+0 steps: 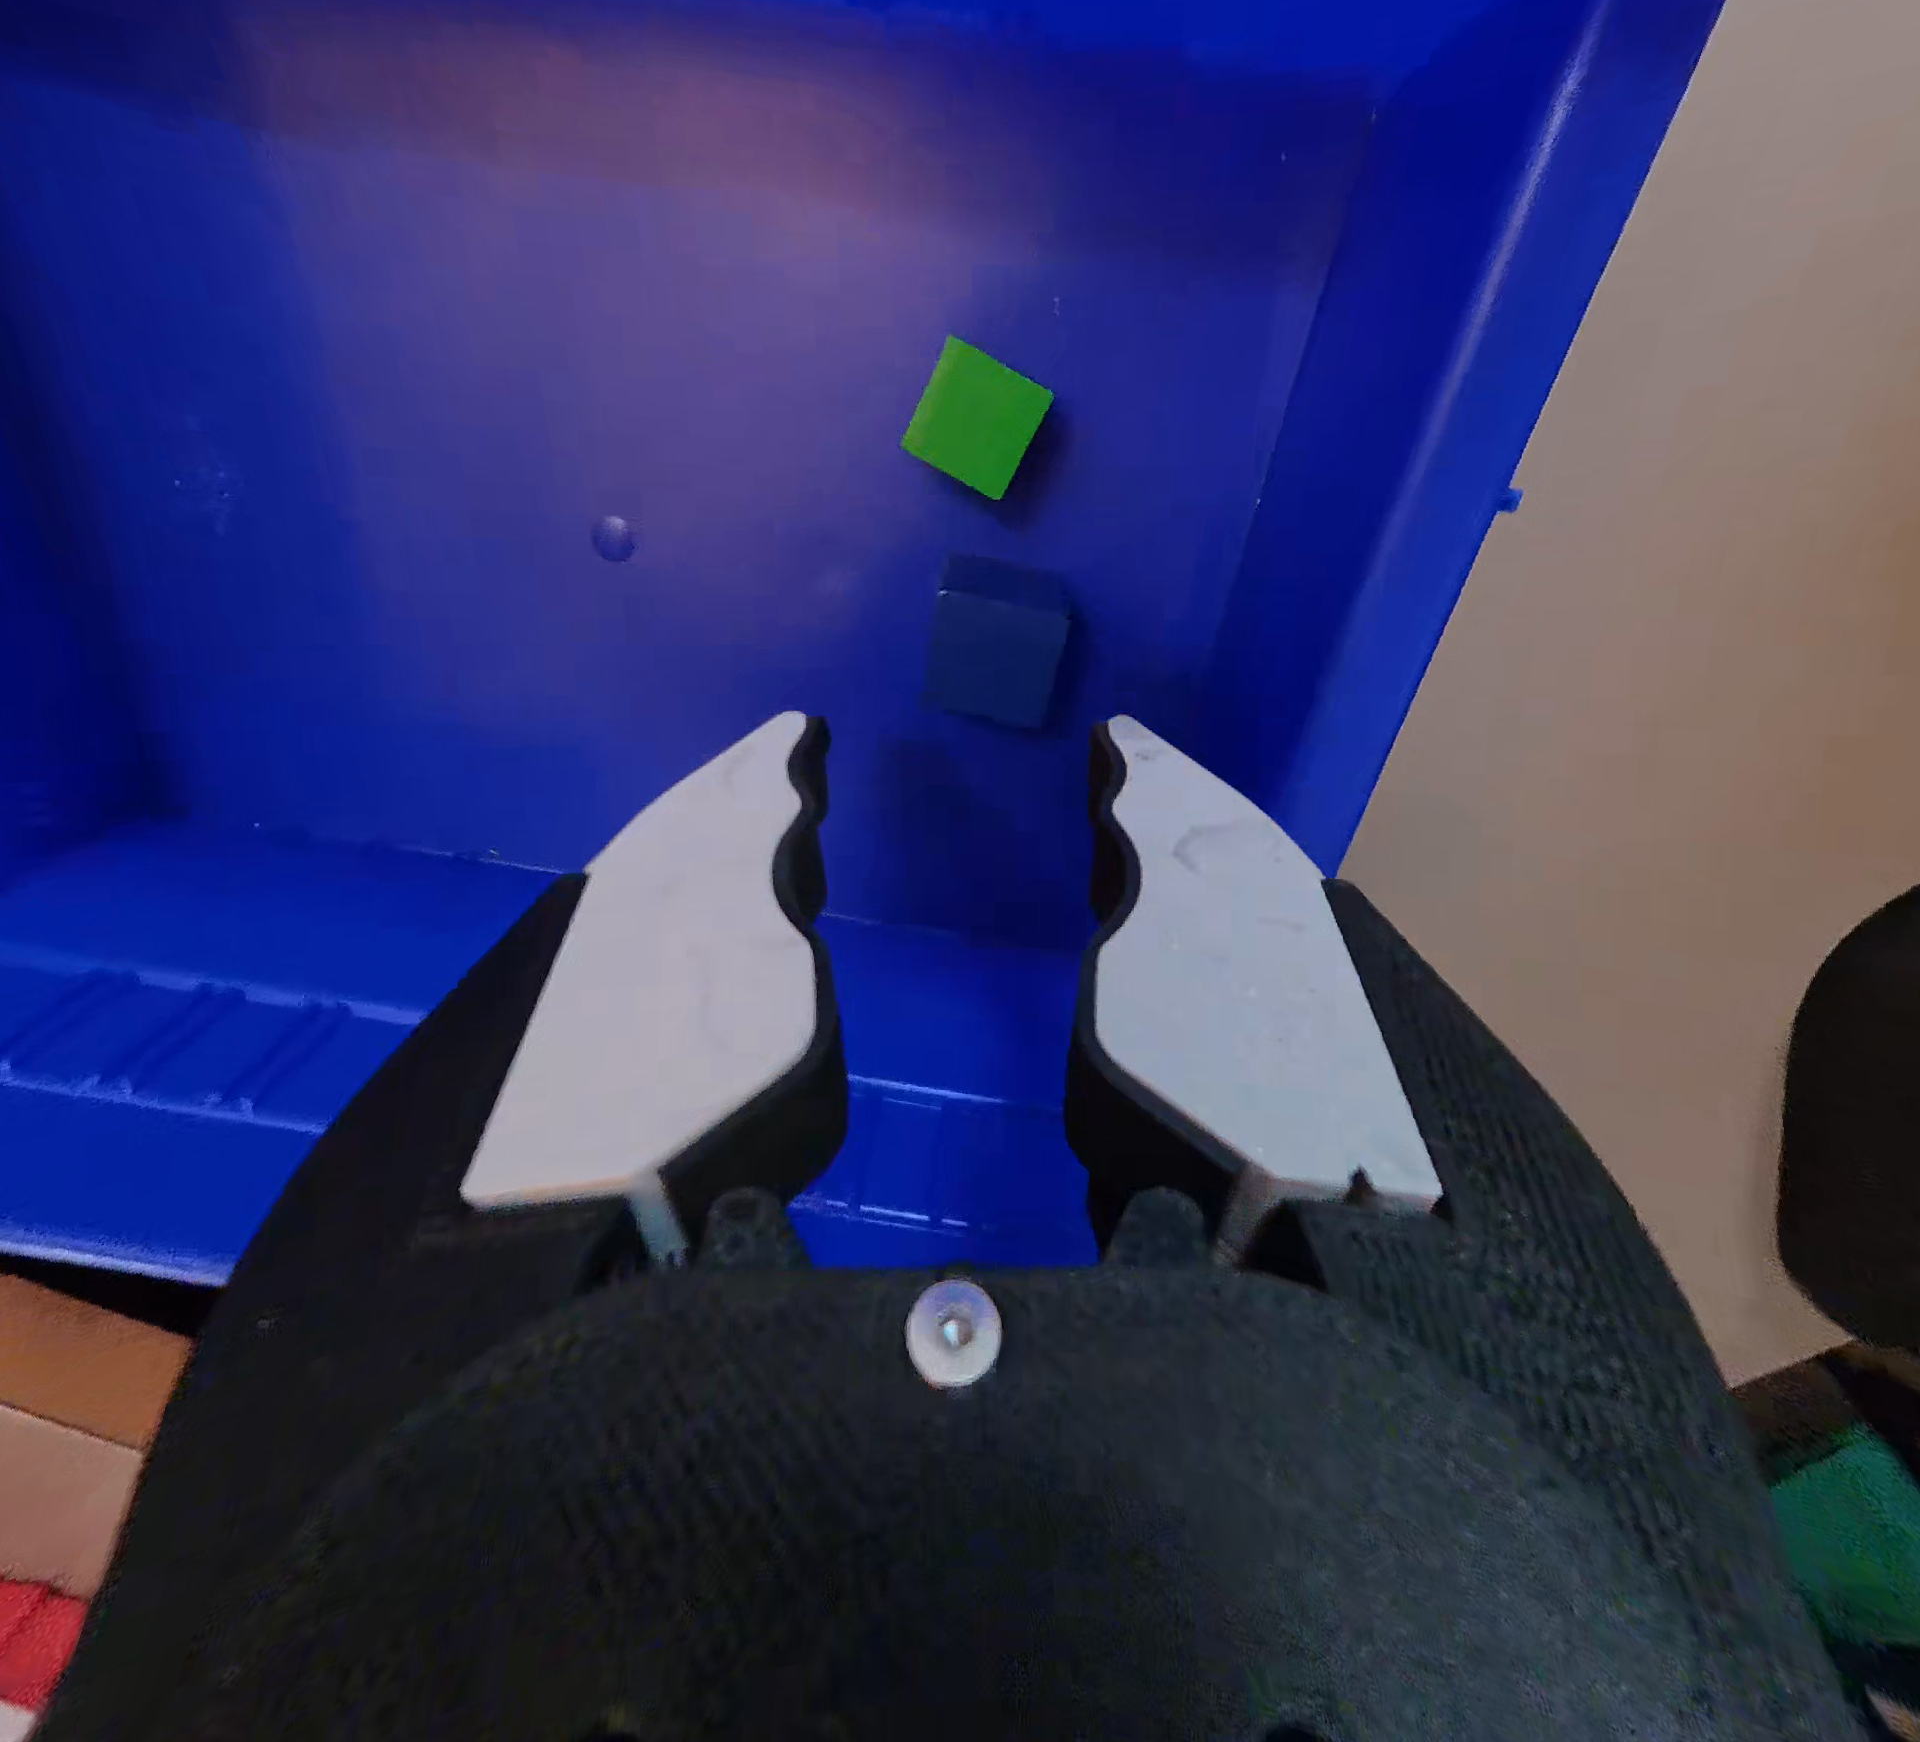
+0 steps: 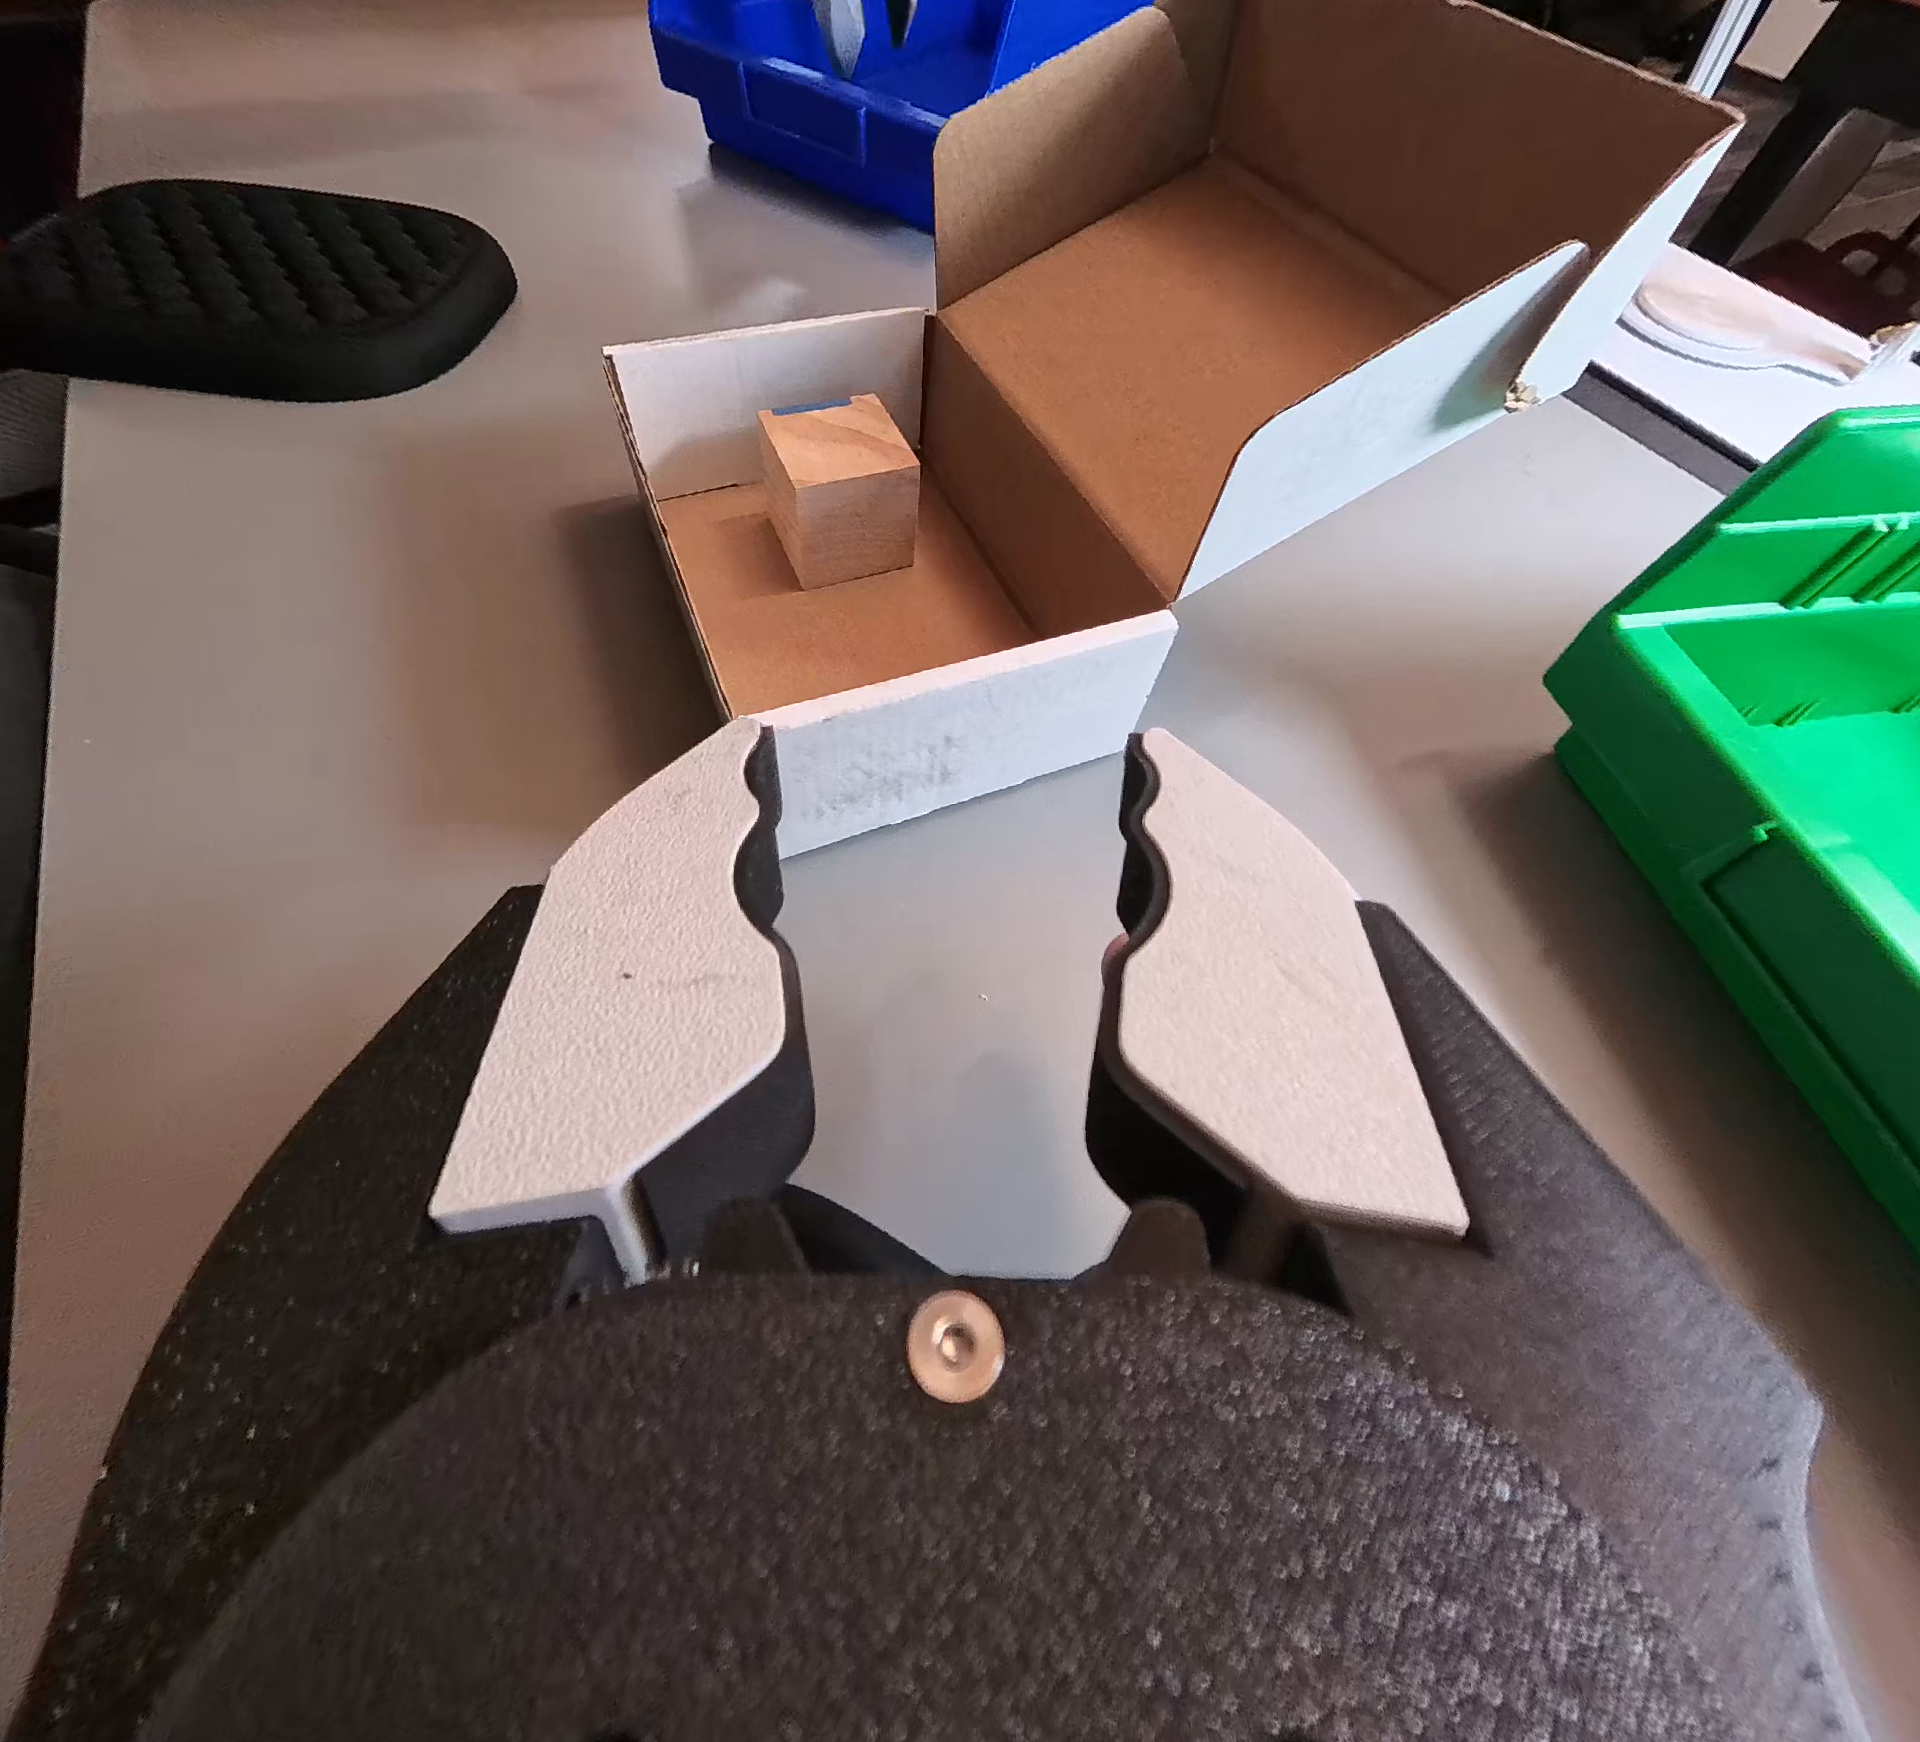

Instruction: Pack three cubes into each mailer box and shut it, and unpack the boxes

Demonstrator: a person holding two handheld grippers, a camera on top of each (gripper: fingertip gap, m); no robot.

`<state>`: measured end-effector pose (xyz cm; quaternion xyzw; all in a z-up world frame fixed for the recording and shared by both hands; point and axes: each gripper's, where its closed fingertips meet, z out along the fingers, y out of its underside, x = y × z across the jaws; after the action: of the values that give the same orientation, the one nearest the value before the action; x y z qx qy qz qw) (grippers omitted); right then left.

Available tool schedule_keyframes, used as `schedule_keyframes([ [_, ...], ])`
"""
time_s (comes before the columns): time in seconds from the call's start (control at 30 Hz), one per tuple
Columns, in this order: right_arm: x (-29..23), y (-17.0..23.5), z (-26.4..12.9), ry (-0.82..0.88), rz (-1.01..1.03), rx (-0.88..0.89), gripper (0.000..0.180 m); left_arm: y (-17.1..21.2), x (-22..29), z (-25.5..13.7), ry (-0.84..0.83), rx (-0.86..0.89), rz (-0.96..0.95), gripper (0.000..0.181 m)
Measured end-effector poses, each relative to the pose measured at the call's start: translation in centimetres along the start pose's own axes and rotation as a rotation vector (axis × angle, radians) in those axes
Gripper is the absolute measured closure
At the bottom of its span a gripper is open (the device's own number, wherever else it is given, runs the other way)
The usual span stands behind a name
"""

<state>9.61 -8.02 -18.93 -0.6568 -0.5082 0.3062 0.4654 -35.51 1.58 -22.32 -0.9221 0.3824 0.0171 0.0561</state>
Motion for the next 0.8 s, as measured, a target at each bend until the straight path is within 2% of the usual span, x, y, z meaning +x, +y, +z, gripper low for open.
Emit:
schedule_keyframes([
  [0.27,0.1,-0.2,-0.2,0.004,0.004,0.016,0.117,-0.1,0.2,1.8,0.005,-0.059,0.076,0.138],
  [0.33,0.1,-0.2,-0.2,0.002,0.008,0.018,0.117,-0.1,0.3,2.1,0.013,-0.062,0.077,0.143],
  [0.37,0.1,-0.2,-0.2,0.001,0.01,0.018,0.117,-0.1,0.5,2.2,0.024,-0.065,0.078,0.153],
  [0.47,0.1,-0.2,-0.2,0.002,0.011,0.019,0.117,-0.4,0.9,2.0,0.044,-0.049,0.066,0.154],
  [0.63,0.1,-0.2,-0.2,0.001,0.012,0.017,0.118,-2.6,2.3,-2.2,0.018,0.038,0.093,0.154],
  [0.8,-0.1,-0.1,-0.1,-0.005,0.001,0.011,0.117,-6.5,7.4,-9.0,-0.012,0.13,0.221,0.155],
])
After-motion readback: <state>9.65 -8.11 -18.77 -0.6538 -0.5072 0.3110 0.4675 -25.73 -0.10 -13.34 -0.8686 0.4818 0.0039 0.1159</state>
